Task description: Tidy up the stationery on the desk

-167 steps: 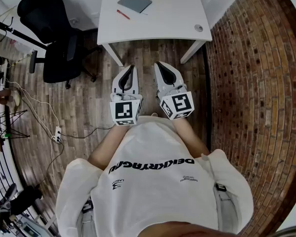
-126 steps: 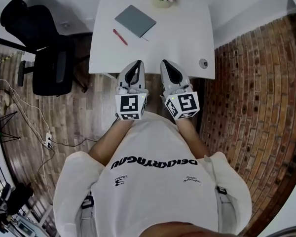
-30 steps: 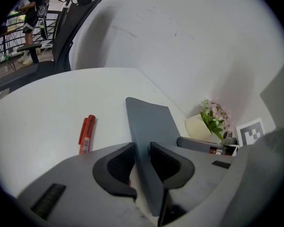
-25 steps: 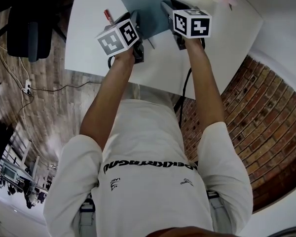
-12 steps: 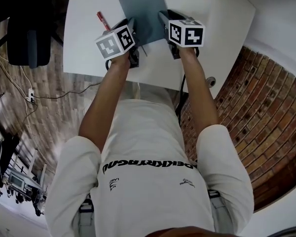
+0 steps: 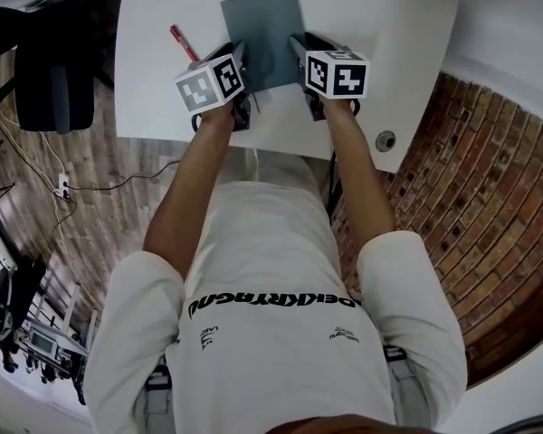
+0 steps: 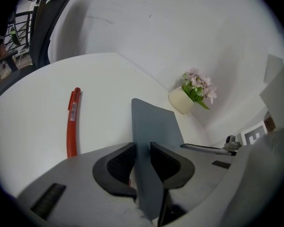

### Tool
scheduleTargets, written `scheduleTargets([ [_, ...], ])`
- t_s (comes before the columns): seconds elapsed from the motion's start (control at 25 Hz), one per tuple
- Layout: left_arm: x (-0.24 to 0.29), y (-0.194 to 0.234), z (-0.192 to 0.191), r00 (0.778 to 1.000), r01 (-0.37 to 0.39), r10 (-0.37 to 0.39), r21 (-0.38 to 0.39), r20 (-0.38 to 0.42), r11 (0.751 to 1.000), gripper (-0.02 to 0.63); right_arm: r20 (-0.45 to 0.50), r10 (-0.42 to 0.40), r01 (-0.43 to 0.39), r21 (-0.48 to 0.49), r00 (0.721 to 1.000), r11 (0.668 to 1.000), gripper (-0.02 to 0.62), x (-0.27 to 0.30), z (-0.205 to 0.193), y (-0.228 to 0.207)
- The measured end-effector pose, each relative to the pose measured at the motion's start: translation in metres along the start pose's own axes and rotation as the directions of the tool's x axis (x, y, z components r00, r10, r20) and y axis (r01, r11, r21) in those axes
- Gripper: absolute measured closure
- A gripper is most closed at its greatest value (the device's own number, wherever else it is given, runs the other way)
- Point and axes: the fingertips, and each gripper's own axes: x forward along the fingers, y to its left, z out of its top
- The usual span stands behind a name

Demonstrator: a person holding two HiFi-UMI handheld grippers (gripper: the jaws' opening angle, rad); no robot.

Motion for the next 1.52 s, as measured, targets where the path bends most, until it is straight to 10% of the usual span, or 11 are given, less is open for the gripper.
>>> scheduleTargets([
  [1.52,-0.014,-0.023,-0.047,0.983,0.118,-0.065,0.313,-0.173,0.943,0.505,0.03,0.001,-0.01,0.273,1.0,0.962,0.476,-0.05,-0.087,0.005],
])
